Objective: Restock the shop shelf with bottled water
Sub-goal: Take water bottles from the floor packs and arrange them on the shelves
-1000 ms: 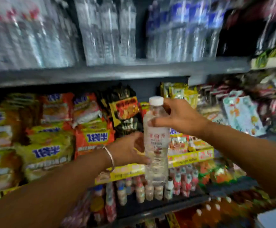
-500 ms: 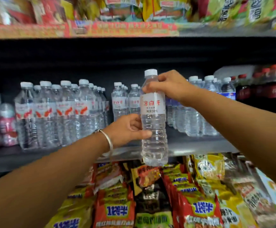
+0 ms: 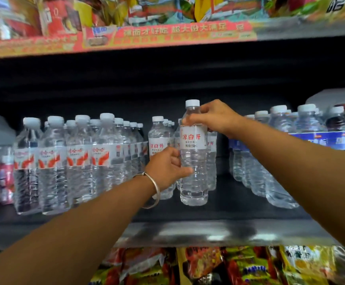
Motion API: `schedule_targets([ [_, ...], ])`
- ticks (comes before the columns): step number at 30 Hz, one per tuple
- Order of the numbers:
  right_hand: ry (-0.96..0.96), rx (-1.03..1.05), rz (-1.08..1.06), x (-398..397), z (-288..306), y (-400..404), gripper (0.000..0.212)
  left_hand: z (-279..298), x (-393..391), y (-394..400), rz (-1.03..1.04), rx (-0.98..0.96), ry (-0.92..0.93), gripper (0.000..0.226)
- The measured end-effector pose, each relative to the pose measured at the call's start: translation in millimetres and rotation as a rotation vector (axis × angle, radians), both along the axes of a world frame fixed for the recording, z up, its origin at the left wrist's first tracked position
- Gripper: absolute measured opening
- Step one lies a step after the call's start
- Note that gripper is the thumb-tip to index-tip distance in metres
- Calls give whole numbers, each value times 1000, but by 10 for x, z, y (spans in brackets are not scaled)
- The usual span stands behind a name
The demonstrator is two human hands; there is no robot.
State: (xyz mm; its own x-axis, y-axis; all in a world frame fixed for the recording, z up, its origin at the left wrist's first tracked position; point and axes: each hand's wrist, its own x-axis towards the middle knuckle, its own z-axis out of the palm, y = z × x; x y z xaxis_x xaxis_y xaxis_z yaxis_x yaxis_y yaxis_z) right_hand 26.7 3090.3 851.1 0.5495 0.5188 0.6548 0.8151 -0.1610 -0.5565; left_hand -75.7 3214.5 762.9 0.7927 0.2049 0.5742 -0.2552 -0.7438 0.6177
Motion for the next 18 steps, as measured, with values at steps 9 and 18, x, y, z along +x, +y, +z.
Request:
schedule_targets([
  [9, 16, -44, -19, 414, -142, 297, 48, -174, 421, 160, 316, 280, -31, 35],
  [18, 75, -58, 23, 520, -122, 452, 26, -251, 584, 174, 448, 485, 56, 40],
])
